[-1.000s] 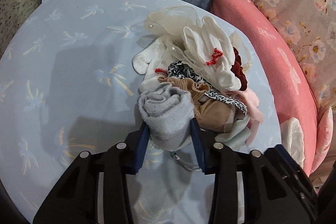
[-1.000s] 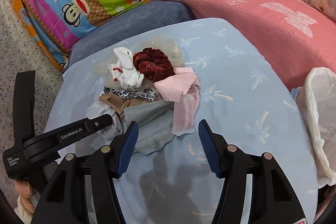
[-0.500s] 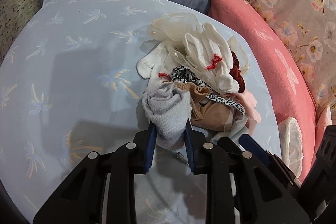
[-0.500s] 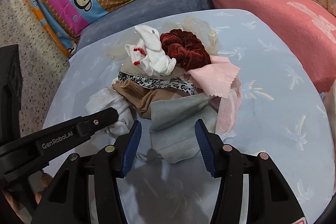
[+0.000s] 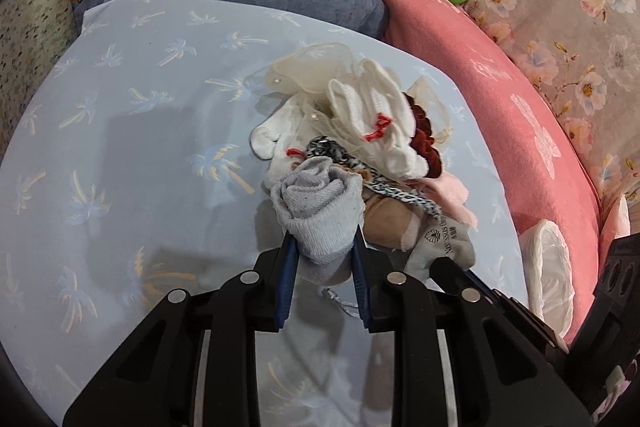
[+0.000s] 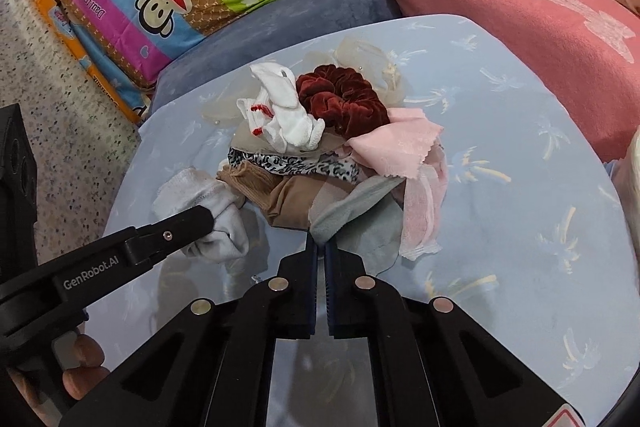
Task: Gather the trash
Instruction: 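Grasp the grey sock with the left tool while the right tool grasps the grey cloth, then carry the grey items to the white bin and release them inside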
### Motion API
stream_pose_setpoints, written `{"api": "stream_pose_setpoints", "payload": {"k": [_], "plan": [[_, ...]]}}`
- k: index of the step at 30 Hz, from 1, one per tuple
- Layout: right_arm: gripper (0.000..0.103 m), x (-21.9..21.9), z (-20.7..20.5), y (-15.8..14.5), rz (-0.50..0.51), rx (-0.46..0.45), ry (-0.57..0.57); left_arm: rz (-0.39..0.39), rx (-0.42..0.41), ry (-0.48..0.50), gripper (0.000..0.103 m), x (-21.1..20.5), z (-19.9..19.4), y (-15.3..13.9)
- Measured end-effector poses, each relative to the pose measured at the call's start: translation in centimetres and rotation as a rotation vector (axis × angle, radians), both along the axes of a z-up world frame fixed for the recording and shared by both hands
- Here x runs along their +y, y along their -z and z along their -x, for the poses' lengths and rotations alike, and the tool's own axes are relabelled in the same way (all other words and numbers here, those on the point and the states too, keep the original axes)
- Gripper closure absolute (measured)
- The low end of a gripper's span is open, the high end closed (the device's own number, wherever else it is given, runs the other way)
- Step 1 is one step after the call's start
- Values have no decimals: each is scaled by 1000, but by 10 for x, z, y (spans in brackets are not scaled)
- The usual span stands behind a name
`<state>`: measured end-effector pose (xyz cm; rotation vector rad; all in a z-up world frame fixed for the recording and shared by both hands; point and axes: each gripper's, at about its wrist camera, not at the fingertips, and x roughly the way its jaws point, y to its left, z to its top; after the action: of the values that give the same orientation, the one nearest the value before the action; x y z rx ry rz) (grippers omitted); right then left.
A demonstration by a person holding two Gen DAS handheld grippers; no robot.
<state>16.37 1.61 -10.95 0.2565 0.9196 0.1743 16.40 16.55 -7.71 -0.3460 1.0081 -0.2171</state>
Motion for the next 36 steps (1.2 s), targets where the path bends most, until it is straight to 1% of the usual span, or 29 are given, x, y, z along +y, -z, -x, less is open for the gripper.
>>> {"api": "stream_pose_setpoints", "payload": {"k": [5, 12, 17, 22, 29, 32, 36], "plan": [[101, -19, 19, -31, -18, -67, 29, -6, -34, 34, 78, -18, 8, -16], [101, -57, 43, -73, -38, -161, 91, -23, -103, 107, 78, -56, 22, -45], [101, -96, 66, -100, -46, -225, 152, -35, -146, 175, 78, -89, 29, -62], [101, -137, 88, -125, -15, -294, 223, -48, -190, 249, 78, -130, 36, -78], [101, -202, 115, -145, -11, -343, 336, -53, -247, 368, 78, -190, 47, -97], [101, -228, 126, -148, -11, -354, 385, -60, -264, 417, 78, -216, 52, -101], [101, -258, 139, -148, -9, -360, 443, -63, -265, 473, 78, -245, 57, -103]]}}
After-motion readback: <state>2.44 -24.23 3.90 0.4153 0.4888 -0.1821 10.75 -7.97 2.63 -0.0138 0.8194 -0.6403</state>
